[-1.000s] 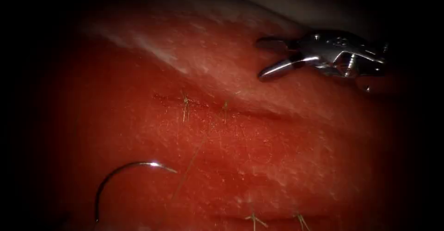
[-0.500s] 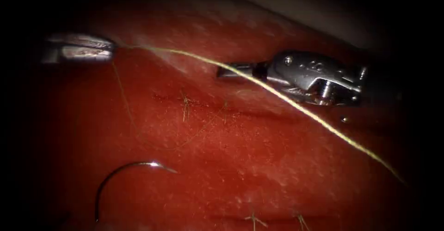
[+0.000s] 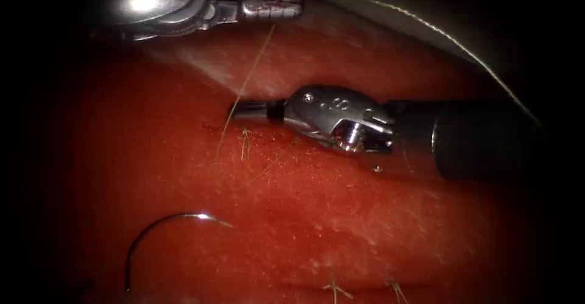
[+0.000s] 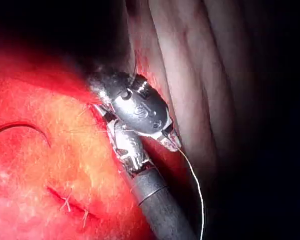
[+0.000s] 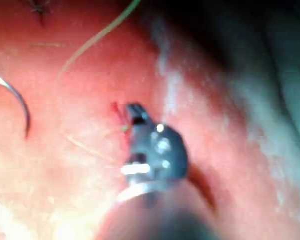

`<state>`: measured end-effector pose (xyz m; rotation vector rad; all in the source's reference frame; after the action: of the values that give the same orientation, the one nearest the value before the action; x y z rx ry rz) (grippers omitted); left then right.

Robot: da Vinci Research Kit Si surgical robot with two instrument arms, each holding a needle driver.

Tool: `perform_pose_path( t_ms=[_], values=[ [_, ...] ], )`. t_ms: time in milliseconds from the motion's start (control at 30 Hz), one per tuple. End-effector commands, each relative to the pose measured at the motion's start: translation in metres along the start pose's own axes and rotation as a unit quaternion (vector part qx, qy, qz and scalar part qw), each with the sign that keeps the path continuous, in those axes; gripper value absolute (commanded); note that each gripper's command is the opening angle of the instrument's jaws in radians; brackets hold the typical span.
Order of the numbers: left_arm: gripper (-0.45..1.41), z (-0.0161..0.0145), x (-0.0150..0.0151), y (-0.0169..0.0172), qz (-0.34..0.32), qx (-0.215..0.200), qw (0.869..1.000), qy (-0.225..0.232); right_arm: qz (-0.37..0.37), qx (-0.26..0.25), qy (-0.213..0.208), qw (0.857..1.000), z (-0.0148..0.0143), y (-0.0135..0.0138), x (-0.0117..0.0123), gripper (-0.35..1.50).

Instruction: Wound Closure

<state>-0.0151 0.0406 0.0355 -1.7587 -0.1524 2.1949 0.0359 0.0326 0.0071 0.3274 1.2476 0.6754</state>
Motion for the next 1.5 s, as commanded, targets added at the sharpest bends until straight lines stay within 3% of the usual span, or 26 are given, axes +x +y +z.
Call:
perform_pose_path(
  t_ms=[33,167,400,433,667,867,1000,1233,1500],
  values=[
    [-0.35,0.0010,-0.0005,-0.0002,-0.002,-0.003,1.000,0.003,-0.001,0.000,0.008,1.000,0.0013,0.0000,0.0000,-0.35],
    [-0.35,0.0030,-0.0008,-0.0015,-0.008,0.000,1.000,0.015,0.006,0.000,0.033,0.999,0.0032,-0.0014,-0.0003,-0.35],
    [-0.35,0.0039,-0.0032,-0.0047,-0.005,0.012,1.000,0.025,0.036,0.020,0.081,0.996,0.0027,-0.0037,-0.0005,-0.35],
    [-0.35,0.0047,-0.0047,-0.0053,-0.001,0.016,0.999,0.029,0.047,0.028,0.104,0.993,0.0026,-0.0043,-0.0005,-0.35],
    [-0.35,0.0060,-0.0113,-0.0059,0.023,0.019,0.999,0.024,0.067,0.044,0.141,0.987,0.0017,-0.0047,0.0001,-0.35],
    [-0.35,0.0064,-0.0148,-0.0064,0.035,0.022,0.999,0.020,0.081,0.055,0.182,0.978,0.0008,-0.0044,0.0009,-0.35],
    [-0.35,0.0070,-0.0176,-0.0064,0.040,0.025,0.999,0.019,0.105,0.072,0.227,0.966,-0.0010,-0.0042,0.0008,-0.35],
    [-0.35,0.0071,-0.0199,-0.0064,0.046,0.025,0.999,0.016,0.135,0.062,0.262,0.954,-0.0031,-0.0037,0.0008,-0.35],
    [-0.35,0.0040,-0.0240,-0.0052,0.048,0.018,0.999,0.013,0.202,0.018,0.320,0.926,-0.0075,-0.0022,0.0016,-0.35]
  ],
)
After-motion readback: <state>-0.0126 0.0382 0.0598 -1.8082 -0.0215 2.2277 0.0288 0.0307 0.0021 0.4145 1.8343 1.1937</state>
